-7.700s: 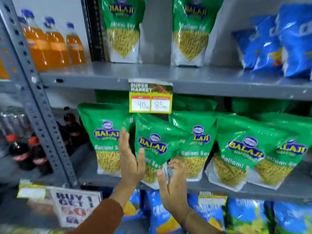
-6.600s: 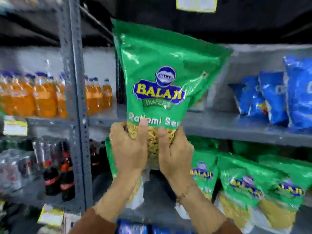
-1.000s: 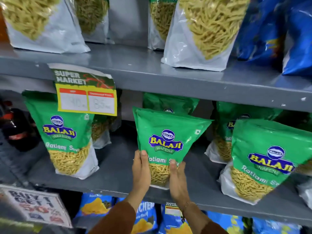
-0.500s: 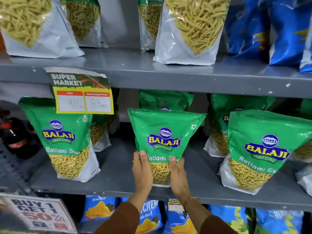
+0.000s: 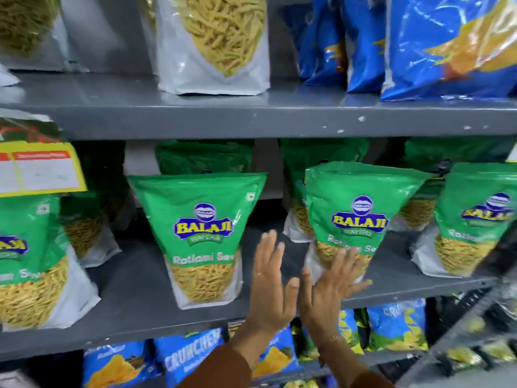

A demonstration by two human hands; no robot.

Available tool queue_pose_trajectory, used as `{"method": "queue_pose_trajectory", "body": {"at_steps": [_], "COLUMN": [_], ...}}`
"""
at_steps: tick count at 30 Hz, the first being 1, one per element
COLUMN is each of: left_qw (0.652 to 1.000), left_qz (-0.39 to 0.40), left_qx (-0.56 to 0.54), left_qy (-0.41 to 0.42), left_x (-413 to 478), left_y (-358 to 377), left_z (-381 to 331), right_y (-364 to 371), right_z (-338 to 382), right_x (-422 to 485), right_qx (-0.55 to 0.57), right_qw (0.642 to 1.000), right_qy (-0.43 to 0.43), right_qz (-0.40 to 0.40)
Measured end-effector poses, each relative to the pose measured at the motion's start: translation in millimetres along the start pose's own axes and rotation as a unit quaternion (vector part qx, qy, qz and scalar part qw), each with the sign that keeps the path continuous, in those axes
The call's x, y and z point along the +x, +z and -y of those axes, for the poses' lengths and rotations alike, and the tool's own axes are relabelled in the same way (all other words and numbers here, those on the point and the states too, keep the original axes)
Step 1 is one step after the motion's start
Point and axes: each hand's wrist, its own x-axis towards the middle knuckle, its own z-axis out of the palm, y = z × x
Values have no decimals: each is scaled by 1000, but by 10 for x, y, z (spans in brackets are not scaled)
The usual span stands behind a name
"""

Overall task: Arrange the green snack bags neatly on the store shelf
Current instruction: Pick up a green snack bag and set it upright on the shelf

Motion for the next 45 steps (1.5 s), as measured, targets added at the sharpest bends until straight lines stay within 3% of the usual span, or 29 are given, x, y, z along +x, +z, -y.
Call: {"method": "queue_pose_trajectory", "body": {"at_steps": [4, 7, 9, 12, 19, 26, 31, 34, 37, 40, 42, 44, 45], "left_qw": [957, 926, 922, 929, 938, 943, 939, 928, 922, 966, 980, 991, 989], "left_qz": [86, 108, 111, 85, 39, 12, -41, -142, -211, -111, -27, 36, 64], "left_qx": [-123, -155, -135, -88, -24, -16, -8, 57, 200, 225, 196, 127, 64], "left_qy": [-248, -327, -345, -349, -345, -332, -342, -339, -255, -58, 9, -39, -114], "left_x": [226, 294, 301, 304, 215, 160, 91, -13, -92, -189, -113, 88, 192], "left_y": [608, 799, 931, 998, 987, 1030, 1149, 1280, 1562, 2117, 2519, 2924, 3094], "left_z": [-36, 118, 187, 174, 63, 35, -20, 45, -231, -631, -766, -876, -918], "right_y": [-280, -371, -407, -361, -315, -340, -416, -522, -841, -1148, -1299, -1436, -1495], "right_z": [-462, -661, -772, -871, -951, -935, -989, -1147, -1463, -1949, -2272, -2560, -2683], "right_x": [386, 571, 695, 810, 855, 822, 894, 891, 887, 1002, 1159, 1365, 1469], "right_qx": [113, 257, 266, 268, 280, 309, 333, 273, 182, 113, 58, 22, 26], "right_qw": [976, 943, 938, 932, 923, 910, 887, 914, 963, 985, 995, 999, 999], "right_qy": [176, 211, 191, 177, 168, 167, 133, 78, -53, -91, -57, -2, 23], "right_qz": [-68, 27, 115, 171, 203, 220, 290, 290, 190, 88, 60, 36, 32]}}
